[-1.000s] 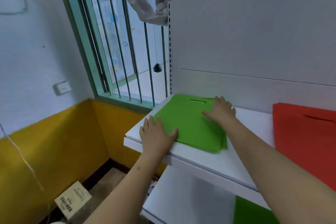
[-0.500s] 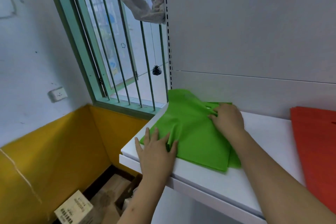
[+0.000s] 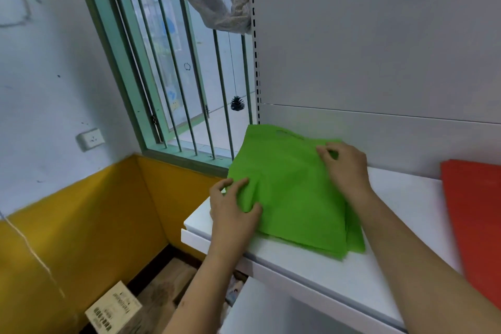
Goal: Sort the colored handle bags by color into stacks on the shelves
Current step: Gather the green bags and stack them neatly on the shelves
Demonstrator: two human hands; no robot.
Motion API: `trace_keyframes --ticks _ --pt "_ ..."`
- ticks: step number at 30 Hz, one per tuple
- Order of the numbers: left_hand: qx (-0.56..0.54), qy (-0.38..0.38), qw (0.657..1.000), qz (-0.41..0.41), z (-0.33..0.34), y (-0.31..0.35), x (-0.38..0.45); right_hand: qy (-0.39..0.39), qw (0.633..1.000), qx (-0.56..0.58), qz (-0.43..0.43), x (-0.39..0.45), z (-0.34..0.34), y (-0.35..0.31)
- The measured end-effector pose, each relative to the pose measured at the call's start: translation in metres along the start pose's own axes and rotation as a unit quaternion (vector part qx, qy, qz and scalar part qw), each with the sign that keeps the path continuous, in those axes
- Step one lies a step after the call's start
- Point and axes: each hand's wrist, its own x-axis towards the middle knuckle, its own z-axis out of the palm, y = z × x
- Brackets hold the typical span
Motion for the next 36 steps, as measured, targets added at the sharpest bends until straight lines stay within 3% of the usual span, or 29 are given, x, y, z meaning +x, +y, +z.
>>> trace_keyframes --ticks 4,6,9,12,18,25,31,36 --pt "-0.088 0.001 0.996 -0.004 -0.007 0.009 -0.007 0.030 0.997 0.054 0.043 0.005 -0.002 0.005" --pt "-0.076 0.007 0.997 0.017 -0.007 0.010 -0.015 0.027 0.997 0.060 0.047 0.004 -0.001 0.008" --pt "-0.059 0.022 0.998 -0.020 -0.004 0.004 -0.017 0.022 0.991 0.098 0.083 0.003 -0.003 0.007" --pt "-0.060 0.045 0.996 -0.054 -0.009 -0.001 -0.018 -0.009 0.969 0.186 0.163 0.006 -0.005 0.010" --pt "-0.094 0.096 0.987 -0.087 -0.031 -0.006 -0.031 -0.022 0.905 0.371 0.207 0.004 -0.008 0.009" --pt "-0.147 0.106 0.979 -0.095 -0.045 -0.006 -0.067 -0.013 0.880 0.408 0.243 0.005 -0.011 -0.003" --pt "-0.153 0.105 0.976 -0.112 -0.068 -0.017 -0.105 -0.063 0.947 0.287 0.131 -0.006 -0.033 -0.020" --pt "-0.113 0.094 0.980 -0.135 -0.091 -0.039 -0.140 -0.091 0.980 0.172 0.032 -0.042 -0.050 -0.052"
